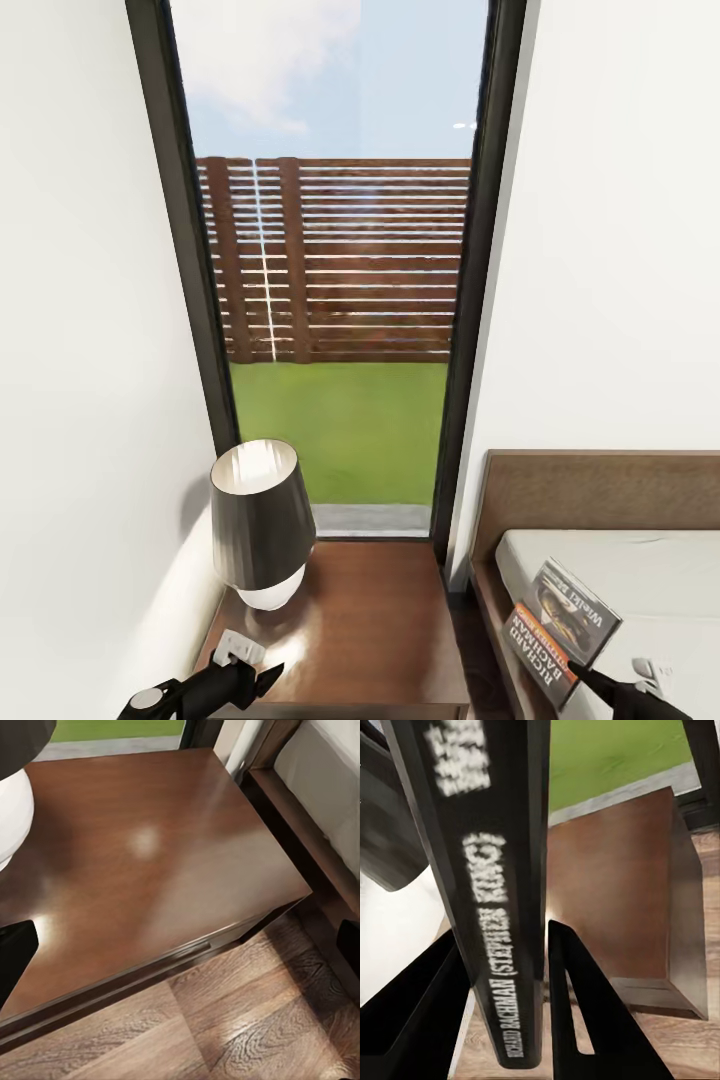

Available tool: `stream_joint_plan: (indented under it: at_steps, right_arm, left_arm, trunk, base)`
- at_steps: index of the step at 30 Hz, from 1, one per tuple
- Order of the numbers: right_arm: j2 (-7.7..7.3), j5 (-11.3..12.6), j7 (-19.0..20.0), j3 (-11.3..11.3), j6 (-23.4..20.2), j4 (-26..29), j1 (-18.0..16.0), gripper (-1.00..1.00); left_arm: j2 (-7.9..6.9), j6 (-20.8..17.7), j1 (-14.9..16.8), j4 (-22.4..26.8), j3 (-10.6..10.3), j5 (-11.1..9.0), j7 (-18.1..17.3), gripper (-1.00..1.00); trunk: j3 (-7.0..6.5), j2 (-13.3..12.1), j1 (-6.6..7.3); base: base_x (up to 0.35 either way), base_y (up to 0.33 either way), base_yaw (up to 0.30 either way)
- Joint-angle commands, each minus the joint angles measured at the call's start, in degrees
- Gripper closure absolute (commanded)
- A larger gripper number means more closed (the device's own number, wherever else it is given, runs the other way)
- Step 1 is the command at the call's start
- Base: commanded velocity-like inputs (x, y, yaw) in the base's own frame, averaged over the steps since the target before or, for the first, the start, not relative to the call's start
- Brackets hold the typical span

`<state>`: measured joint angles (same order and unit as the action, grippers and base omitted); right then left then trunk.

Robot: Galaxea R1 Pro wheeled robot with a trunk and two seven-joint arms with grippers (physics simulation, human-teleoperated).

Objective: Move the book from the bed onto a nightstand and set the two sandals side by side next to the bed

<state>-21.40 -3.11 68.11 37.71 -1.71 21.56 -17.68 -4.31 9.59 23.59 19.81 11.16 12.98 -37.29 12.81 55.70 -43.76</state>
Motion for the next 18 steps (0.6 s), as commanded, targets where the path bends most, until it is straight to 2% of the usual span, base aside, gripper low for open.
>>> stream_joint_plan:
  at_steps: [1,3,7,15,18]
  right_arm:
    - [-0.19,-0.24,0.84,0.44,-2.03,0.04,-0.08,1.0]
    - [-0.62,-0.21,2.58,0.44,-5.32,0.11,-0.08,1.0]
    - [-1.04,-0.22,9.09,0.33,-11.67,1.71,-0.08,1.0]
    - [-1.01,-0.19,11.04,0.11,-16.37,7.55,-0.08,1.0]
    - [-0.93,-0.21,11.13,-0.02,-19.54,8.94,-0.08,1.0]
  left_arm:
    - [0.07,0.34,0.05,-0.03,0.45,0.6,-0.25,-1.0]
    - [0.1,0.34,0.05,-0.03,0.45,0.59,-0.24,-1.0]
    - [0.1,0.34,0.05,-0.4,0.45,0.61,-0.24,-1.0]
    - [0.1,0.34,0.05,-1.91,0.45,0.72,-0.28,-1.0]
    - [0.1,0.34,0.05,-1.96,0.45,0.73,-0.29,-1.0]
  trunk:
    - [0.08,0.06,-0.01]
    - [0.08,0.06,-0.01]
    - [0.08,0.06,-0.01]
    - [0.08,0.06,-0.01]
    - [0.08,0.06,-0.01]
  base:
    - [0.0,0.0,0.0]
    - [0.0,0.0,0.0]
    - [0.0,0.0,0.0]
    - [0.0,0.0,0.0]
    - [0.0,0.0,0.0]
